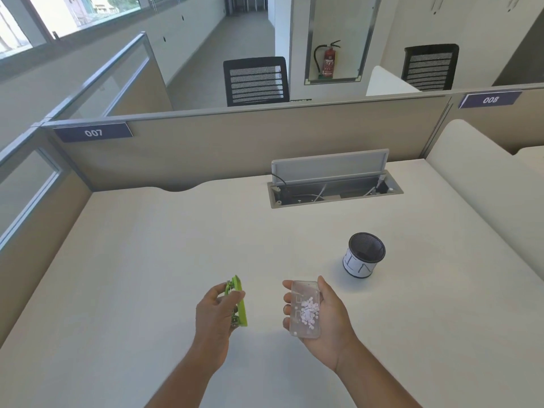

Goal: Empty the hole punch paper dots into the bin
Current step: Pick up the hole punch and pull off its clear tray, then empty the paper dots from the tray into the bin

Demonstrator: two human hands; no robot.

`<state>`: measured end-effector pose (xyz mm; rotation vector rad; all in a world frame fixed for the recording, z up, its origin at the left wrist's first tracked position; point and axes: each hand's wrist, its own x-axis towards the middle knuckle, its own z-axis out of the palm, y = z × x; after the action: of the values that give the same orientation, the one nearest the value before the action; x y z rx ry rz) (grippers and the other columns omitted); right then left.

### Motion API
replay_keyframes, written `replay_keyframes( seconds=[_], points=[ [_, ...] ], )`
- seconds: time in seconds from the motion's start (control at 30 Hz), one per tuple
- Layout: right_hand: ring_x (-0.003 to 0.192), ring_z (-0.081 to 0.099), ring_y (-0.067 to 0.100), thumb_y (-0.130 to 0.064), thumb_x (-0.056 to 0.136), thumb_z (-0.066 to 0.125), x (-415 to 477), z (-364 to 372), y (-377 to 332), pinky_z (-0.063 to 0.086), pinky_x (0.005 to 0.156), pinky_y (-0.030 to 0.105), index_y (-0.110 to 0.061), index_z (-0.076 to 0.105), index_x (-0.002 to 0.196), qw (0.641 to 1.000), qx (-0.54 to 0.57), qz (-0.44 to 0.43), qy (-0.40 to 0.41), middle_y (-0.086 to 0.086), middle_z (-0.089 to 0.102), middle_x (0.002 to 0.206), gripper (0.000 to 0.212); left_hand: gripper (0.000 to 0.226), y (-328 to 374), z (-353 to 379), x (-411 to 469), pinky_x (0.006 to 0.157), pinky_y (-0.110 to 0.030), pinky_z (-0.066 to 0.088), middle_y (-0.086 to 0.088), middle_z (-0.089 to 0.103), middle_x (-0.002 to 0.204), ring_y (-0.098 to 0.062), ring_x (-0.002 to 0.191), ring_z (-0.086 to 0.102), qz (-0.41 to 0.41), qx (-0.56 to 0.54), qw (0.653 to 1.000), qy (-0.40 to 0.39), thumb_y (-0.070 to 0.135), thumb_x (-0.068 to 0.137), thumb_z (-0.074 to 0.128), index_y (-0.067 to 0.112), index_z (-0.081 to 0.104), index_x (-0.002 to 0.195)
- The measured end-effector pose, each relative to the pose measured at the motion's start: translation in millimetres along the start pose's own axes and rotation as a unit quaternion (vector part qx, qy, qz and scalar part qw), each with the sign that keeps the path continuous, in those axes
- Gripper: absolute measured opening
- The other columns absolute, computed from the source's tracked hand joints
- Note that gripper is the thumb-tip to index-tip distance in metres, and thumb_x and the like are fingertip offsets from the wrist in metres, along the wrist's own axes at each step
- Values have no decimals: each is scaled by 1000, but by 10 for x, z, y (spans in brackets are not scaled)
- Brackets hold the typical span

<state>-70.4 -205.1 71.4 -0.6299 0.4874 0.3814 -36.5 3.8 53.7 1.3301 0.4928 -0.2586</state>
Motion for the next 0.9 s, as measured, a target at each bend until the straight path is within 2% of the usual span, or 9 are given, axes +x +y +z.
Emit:
replay_keyframes(
  seconds=[0.13,0.23,0.4,0.53,0.7,0.9],
  points=[
    [64,64,26,-52,106,37,-12,-3,-18,47,65,37,0,76,117,1000,0,-1,-1,13,69,83,66,35,-151,-47,210,74,-44,52,-13,66,86,-29,78,60,-9,76,997,17,16,81,85,12,75,115],
    [64,64,26,-52,106,37,-13,-20,-29,47,65,37,0,74,120,1000,0,-4,0,13,69,83,66,43,-243,-97,330,73,-42,55,-13,77,88,-29,77,67,-13,139,990,27,31,68,86,19,79,109],
    [64,63,26,-52,106,37,-15,-22,-15,48,64,36,0,74,122,1000,-2,-3,3,13,69,83,66,31,-321,-130,418,65,-33,55,-8,81,94,-23,77,68,7,221,975,34,28,81,88,27,80,110],
    [65,63,26,-52,106,37,-22,-21,-19,48,64,37,1,73,123,1000,-4,-7,1,13,69,84,66,40,-331,-146,472,68,-31,52,2,80,88,-20,78,66,1,231,973,18,41,69,89,31,83,107],
    [64,63,25,-52,106,38,-22,-16,-28,49,63,36,0,74,121,1000,-6,-7,4,13,69,82,65,16,-313,-193,558,69,-33,49,2,69,78,-21,75,59,-7,221,975,-13,27,77,91,27,86,92],
    [65,63,26,-52,105,38,-2,-11,-23,50,61,34,-1,76,119,1000,-9,-8,4,14,68,84,65,21,-268,-258,643,75,-32,53,-9,81,90,-23,84,70,-14,248,968,-32,24,81,93,22,86,101]
  ],
)
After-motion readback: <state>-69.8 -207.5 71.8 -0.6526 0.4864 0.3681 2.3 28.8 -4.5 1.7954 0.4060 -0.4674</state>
